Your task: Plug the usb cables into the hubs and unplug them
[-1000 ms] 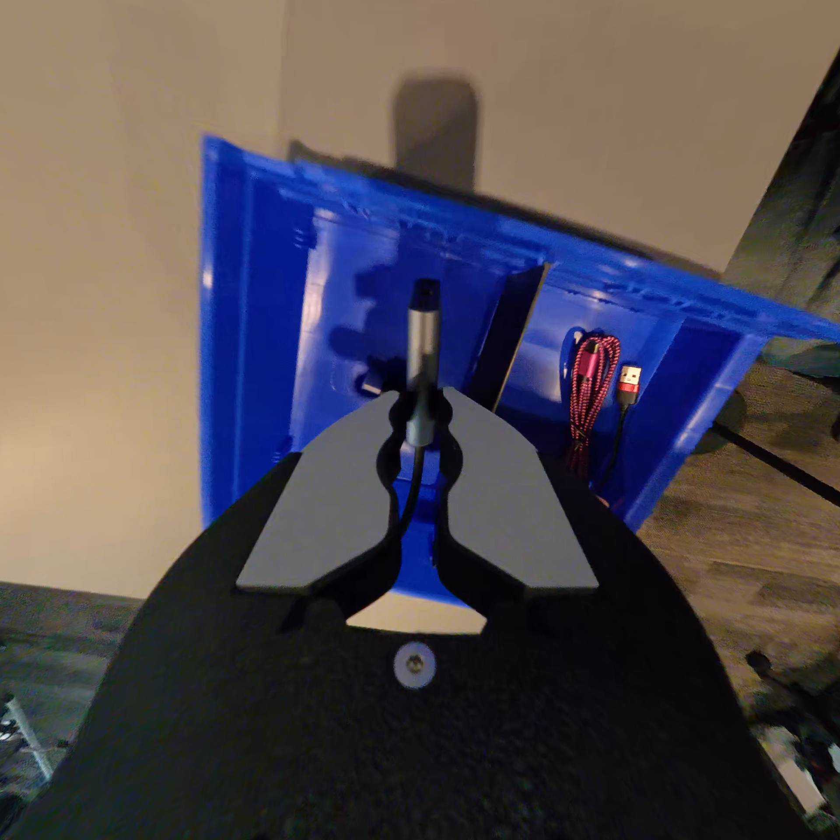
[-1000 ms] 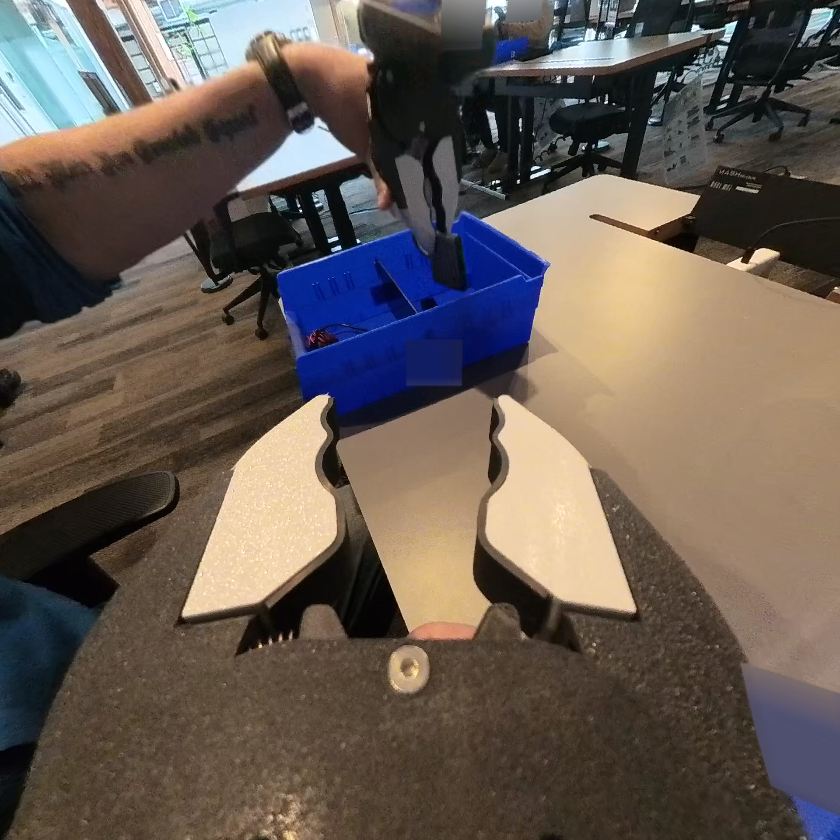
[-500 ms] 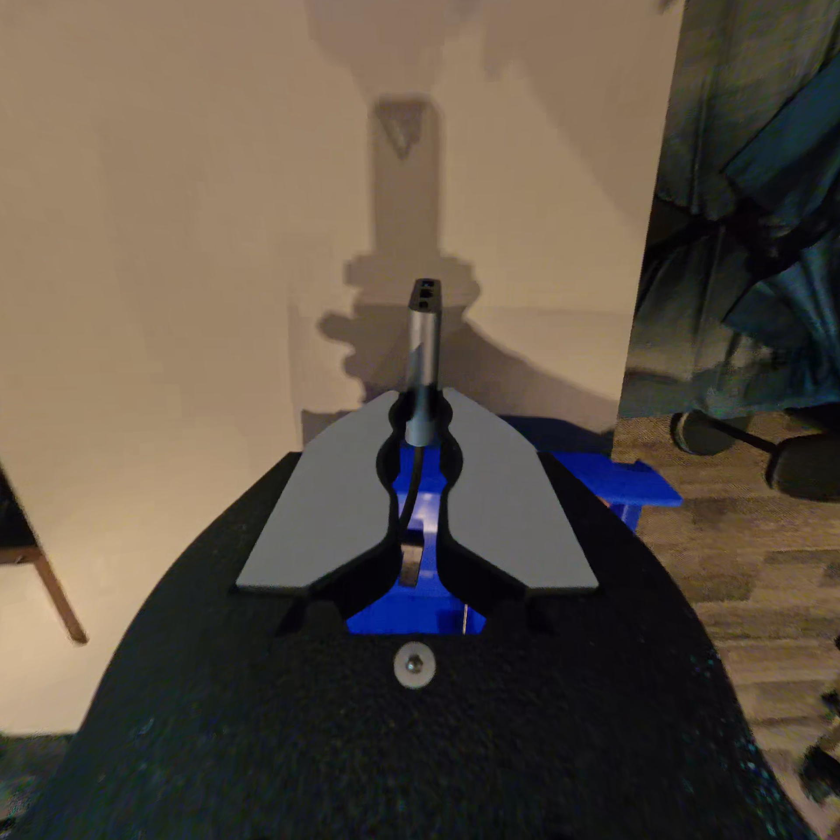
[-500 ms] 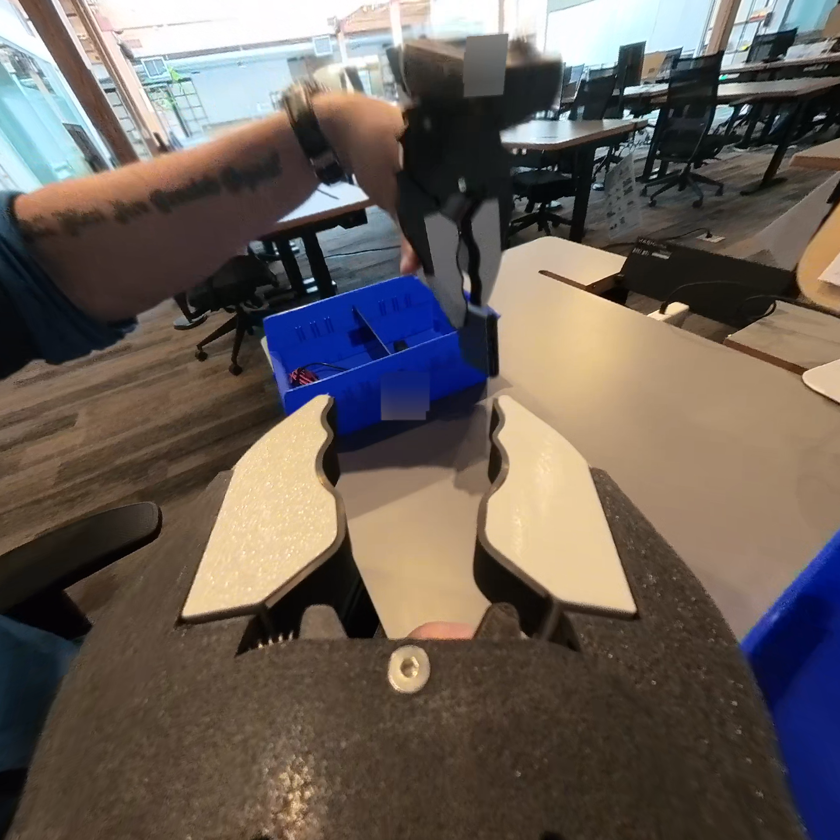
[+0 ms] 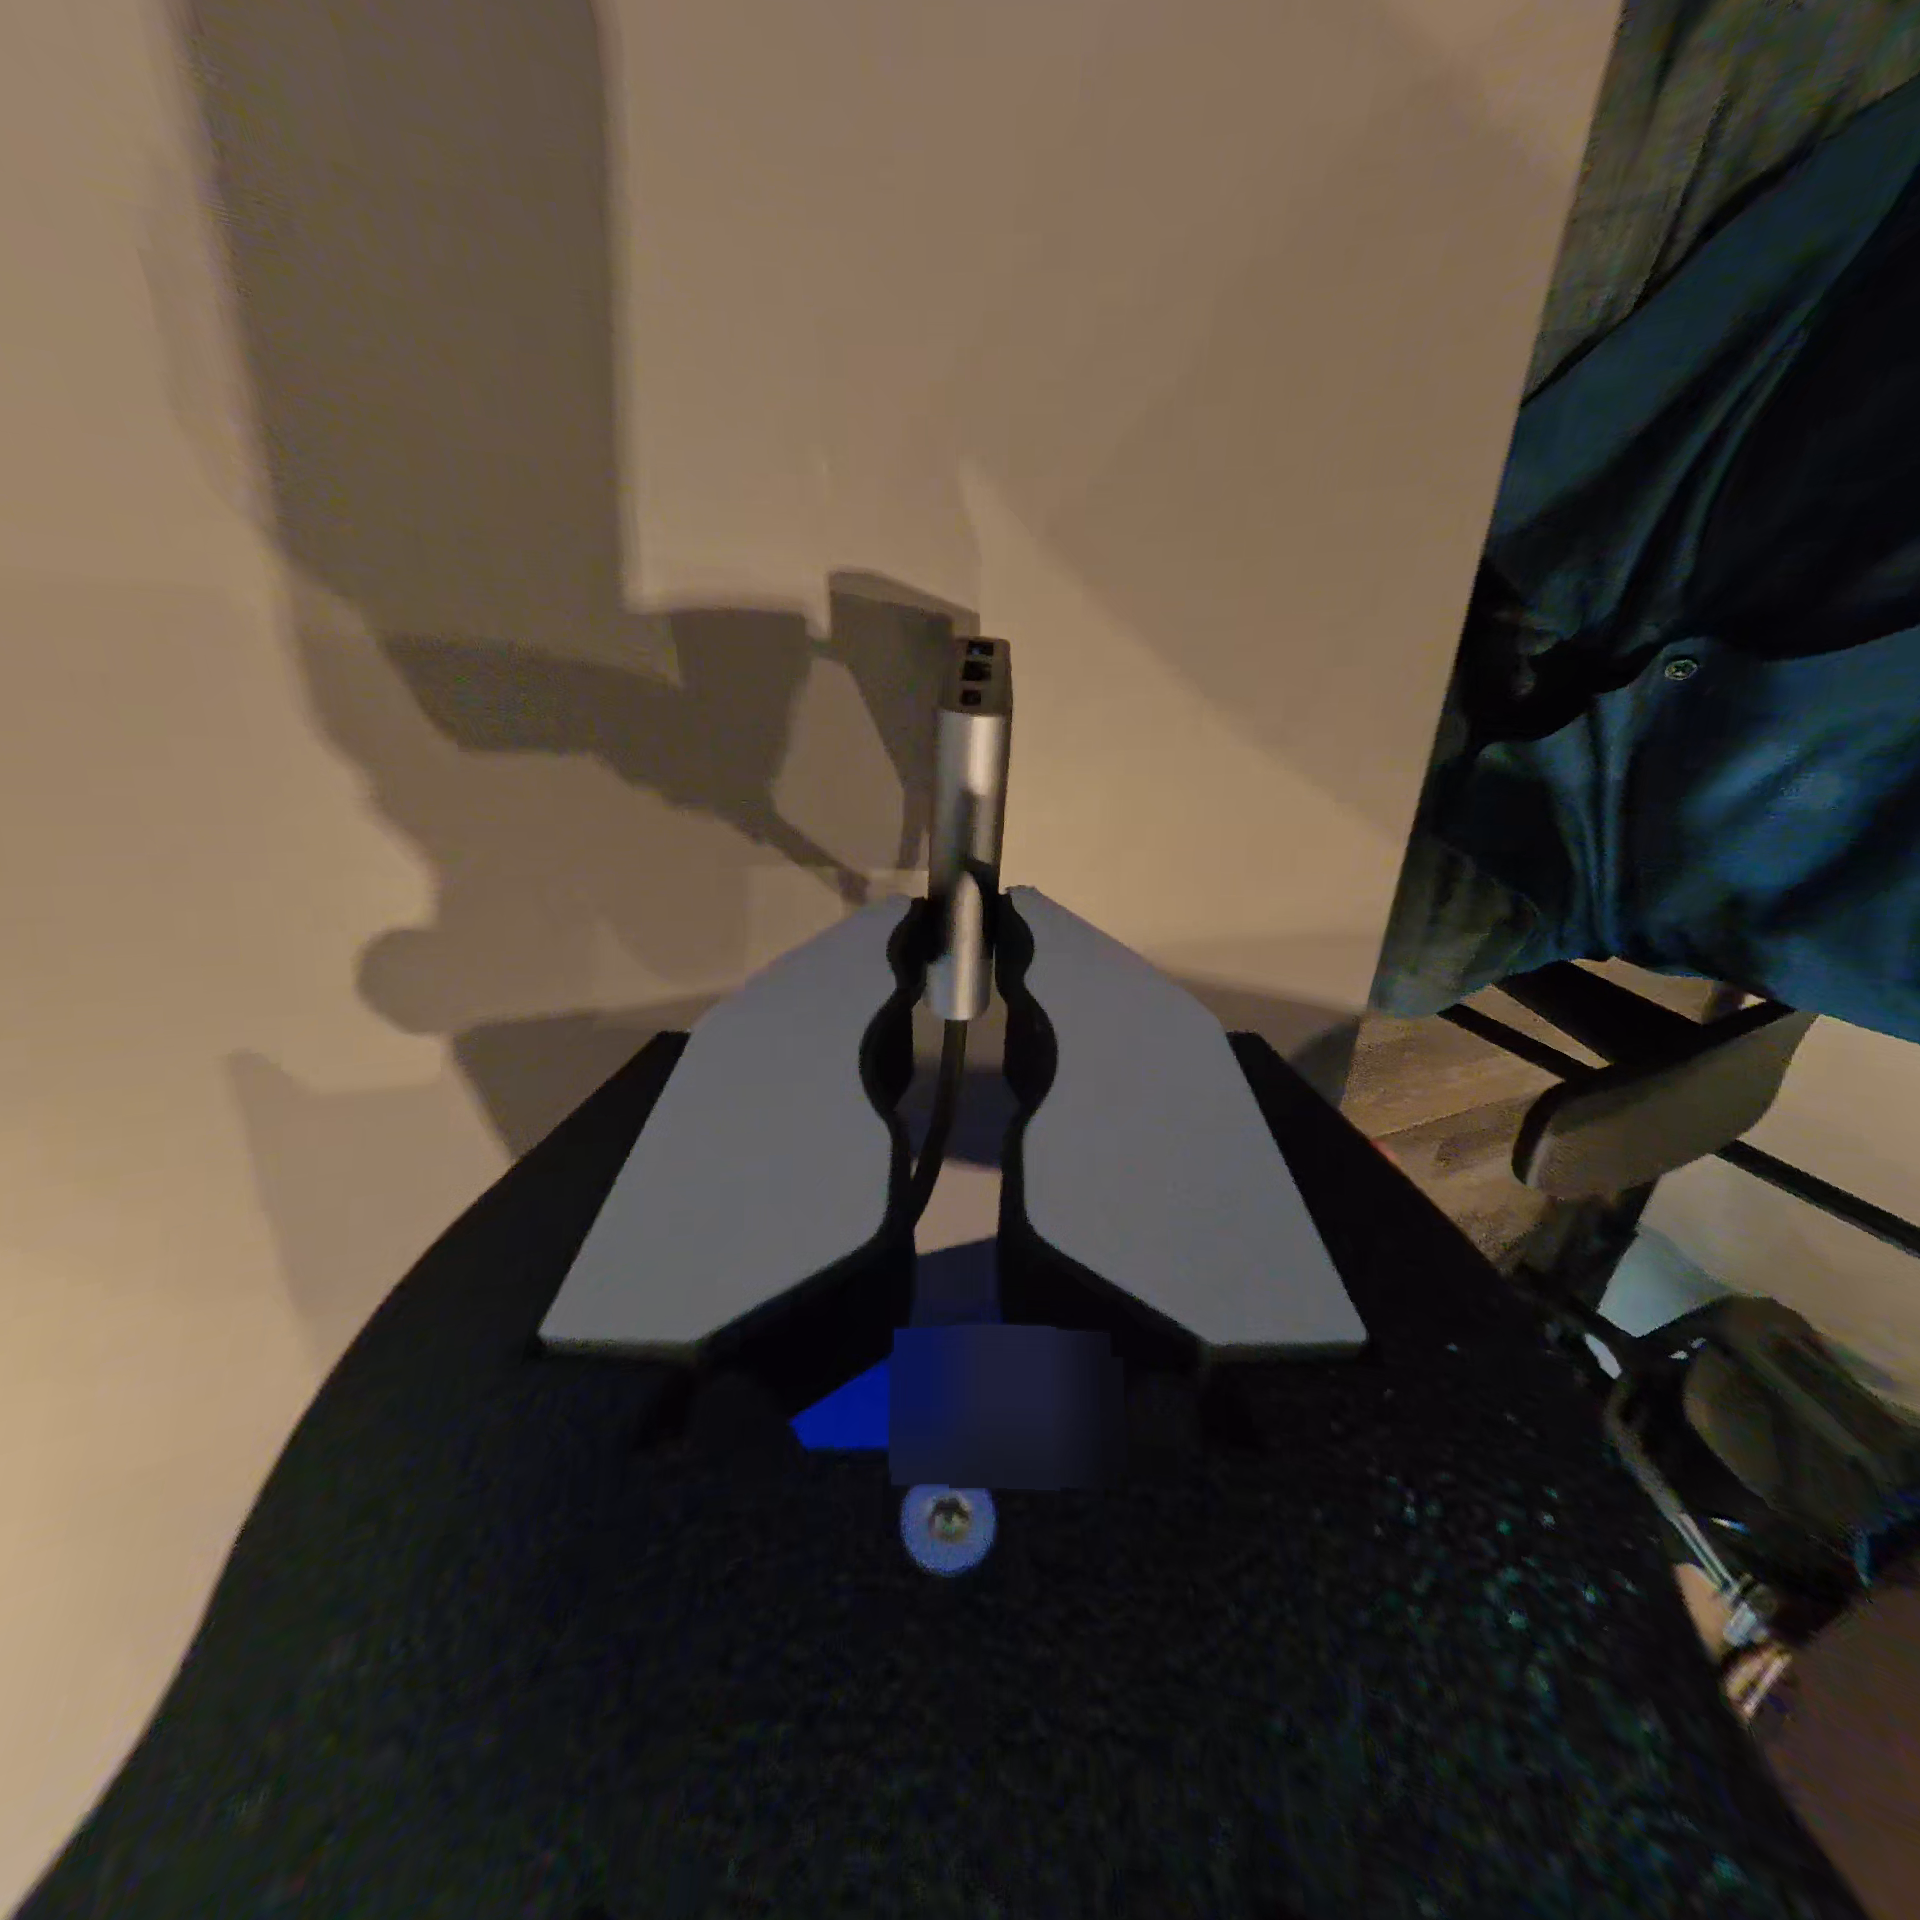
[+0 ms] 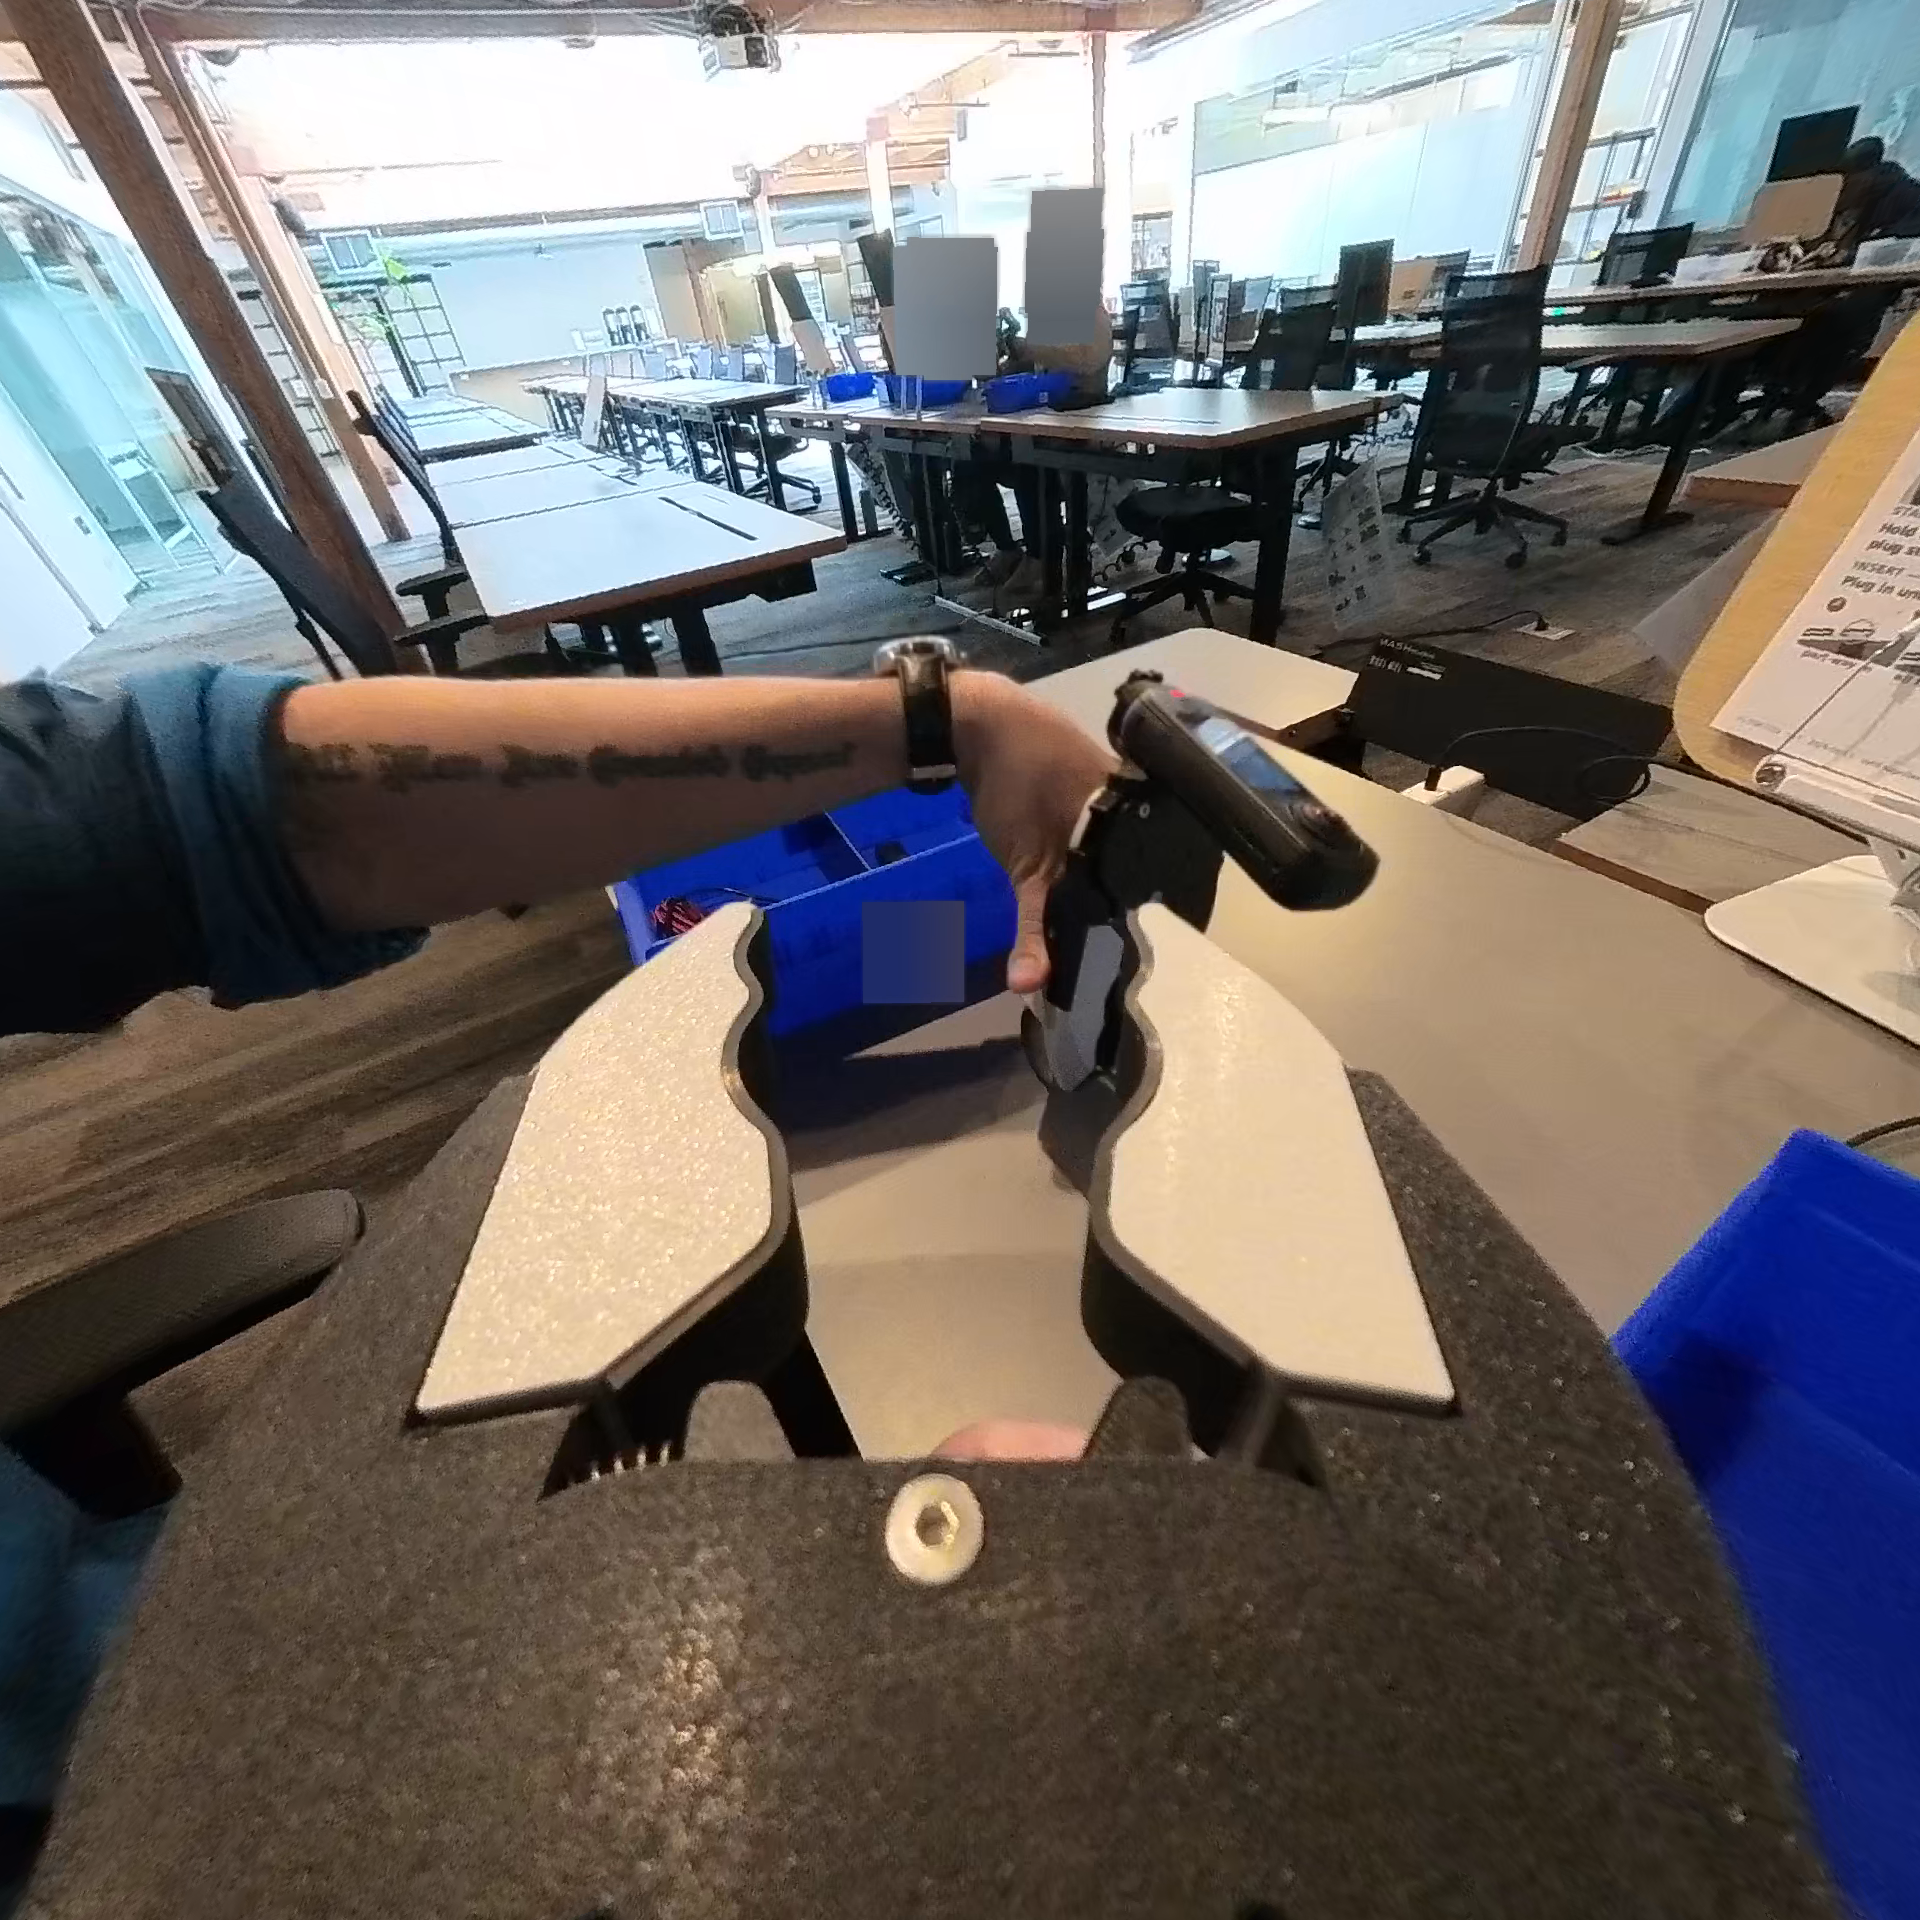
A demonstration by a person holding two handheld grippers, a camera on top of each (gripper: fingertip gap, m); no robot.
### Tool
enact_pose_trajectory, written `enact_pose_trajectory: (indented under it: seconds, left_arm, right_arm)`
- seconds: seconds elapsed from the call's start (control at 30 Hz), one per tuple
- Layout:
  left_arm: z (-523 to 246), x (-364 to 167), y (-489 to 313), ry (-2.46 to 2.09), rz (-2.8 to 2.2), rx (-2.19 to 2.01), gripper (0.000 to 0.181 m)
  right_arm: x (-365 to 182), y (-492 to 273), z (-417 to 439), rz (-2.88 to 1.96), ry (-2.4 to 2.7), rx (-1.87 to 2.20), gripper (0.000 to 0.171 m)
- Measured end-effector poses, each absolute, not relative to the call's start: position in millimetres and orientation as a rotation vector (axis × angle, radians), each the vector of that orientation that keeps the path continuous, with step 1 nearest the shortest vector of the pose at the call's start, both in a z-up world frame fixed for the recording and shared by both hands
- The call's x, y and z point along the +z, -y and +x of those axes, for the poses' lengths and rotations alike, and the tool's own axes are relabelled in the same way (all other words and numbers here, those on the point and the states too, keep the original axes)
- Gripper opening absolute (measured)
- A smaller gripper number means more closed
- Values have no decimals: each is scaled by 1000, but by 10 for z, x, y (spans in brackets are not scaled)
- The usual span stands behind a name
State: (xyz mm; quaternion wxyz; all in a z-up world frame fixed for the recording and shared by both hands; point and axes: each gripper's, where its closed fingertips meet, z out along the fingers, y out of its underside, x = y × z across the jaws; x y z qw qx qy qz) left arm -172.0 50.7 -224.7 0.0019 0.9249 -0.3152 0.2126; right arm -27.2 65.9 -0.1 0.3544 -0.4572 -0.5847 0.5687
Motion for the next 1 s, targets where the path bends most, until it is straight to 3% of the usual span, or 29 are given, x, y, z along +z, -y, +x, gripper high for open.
enact_pose_trajectory:
  seconds: [0.2, 0.3, 0.47, 0.57, 0.67, 0.8, 0.9, 1.0]
  left_arm:
    - [-1762, -2331, -580, 910, 2919, 745, 15]
    - [-1834, -2434, -569, 873, 2921, 698, 36]
    - [-1865, -2478, -577, 859, 2955, 707, 42]
    - [-1891, -2409, -624, 873, 3011, 680, 61]
    - [-1931, -2201, -689, 940, 3097, 597, 68]
    - [-1890, -1501, -651, 1144, 3283, 403, 69]
    - [-1909, -992, -285, 1270, 3371, 125, 70]
    - [-2141, -812, 303, 1203, 3362, -172, 67]
  right_arm:
    - [24, -688, -244, -1182, 1501, 1464, 63]
    - [30, -698, -237, -1181, 1500, 1457, 63]
    - [13, -711, -246, -1187, 1500, 1458, 62]
    - [-2, -701, -258, -1188, 1506, 1458, 63]
    - [-14, -692, -264, -1189, 1512, 1455, 63]
    - [-6, -700, -254, -1187, 1507, 1453, 63]
    - [-13, -700, -250, -1188, 1506, 1458, 63]
    - [-45, -663, -265, -1193, 1517, 1471, 63]
